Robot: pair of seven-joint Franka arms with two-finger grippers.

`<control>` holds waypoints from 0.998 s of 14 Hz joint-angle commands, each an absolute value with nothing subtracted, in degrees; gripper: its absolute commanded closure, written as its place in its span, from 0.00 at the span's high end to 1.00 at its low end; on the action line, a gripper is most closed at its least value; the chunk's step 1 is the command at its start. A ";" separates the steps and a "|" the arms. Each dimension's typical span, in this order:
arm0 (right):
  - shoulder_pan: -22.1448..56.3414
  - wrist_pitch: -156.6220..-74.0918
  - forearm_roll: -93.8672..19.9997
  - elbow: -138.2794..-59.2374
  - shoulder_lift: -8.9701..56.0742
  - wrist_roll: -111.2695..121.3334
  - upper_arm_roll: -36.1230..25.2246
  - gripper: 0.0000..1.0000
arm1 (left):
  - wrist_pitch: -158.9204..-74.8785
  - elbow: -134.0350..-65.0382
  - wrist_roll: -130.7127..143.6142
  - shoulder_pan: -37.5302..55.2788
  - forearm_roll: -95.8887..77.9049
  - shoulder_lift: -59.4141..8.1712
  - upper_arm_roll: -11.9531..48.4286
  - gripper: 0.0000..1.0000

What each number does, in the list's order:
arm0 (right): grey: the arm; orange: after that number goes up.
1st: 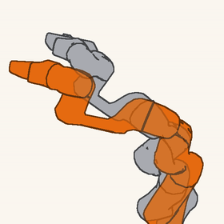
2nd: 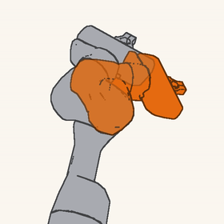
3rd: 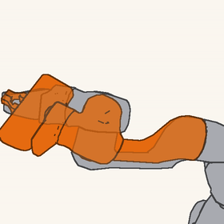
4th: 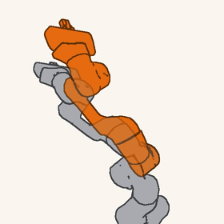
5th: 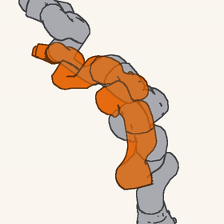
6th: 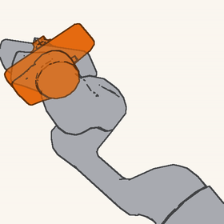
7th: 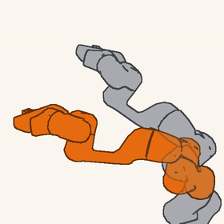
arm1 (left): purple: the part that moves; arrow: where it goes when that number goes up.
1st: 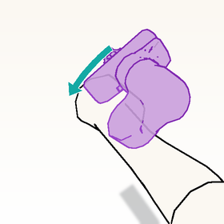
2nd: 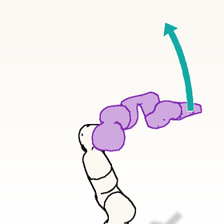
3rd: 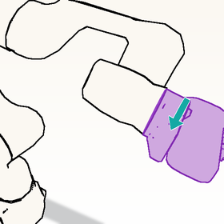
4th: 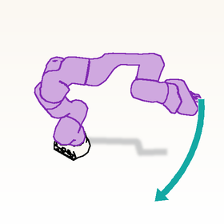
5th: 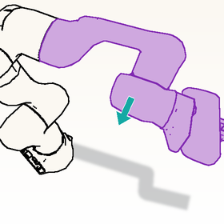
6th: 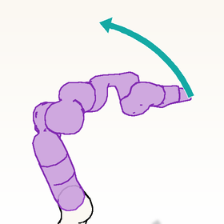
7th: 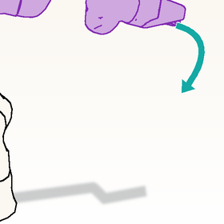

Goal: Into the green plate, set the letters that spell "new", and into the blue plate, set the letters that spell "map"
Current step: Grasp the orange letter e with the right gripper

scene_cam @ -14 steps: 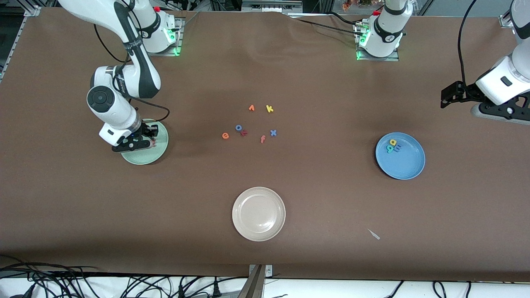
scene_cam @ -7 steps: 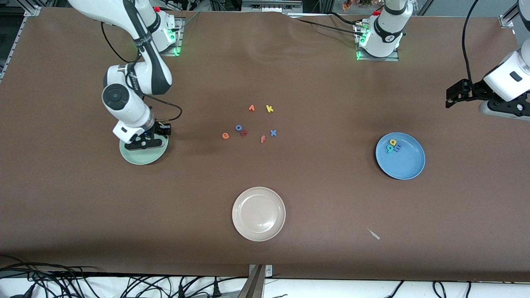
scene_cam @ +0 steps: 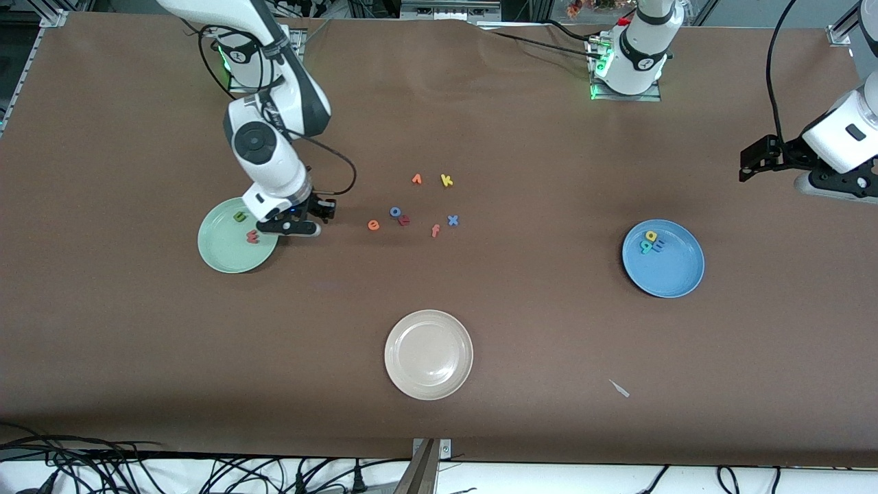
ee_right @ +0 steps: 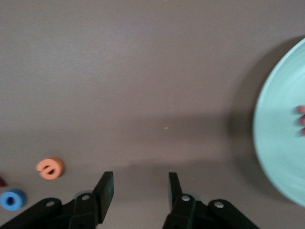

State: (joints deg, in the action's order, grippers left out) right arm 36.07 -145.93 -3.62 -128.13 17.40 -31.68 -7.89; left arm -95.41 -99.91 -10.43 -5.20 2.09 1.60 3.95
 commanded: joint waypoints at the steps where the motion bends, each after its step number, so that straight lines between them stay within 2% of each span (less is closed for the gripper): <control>1: 39.79 -151.94 -4.31 -127.53 21.26 -41.36 -7.21 0.57 | -94.83 -97.29 -11.42 -5.01 0.44 0.70 3.96 1.00; 3: 42.88 -155.64 -4.31 -126.31 24.33 -47.52 -7.21 0.61 | -94.75 -97.29 -11.43 -5.01 0.53 0.27 3.96 1.00; 5: 43.94 -155.83 -4.31 -124.20 26.10 -49.91 -7.12 0.66 | -94.75 -97.29 -11.43 -5.01 0.53 0.26 3.96 1.00; 14: 45.61 -156.53 -4.04 -120.94 30.14 -52.21 -7.21 0.65 | -94.75 -97.29 -11.43 -5.10 0.44 0.26 3.96 1.00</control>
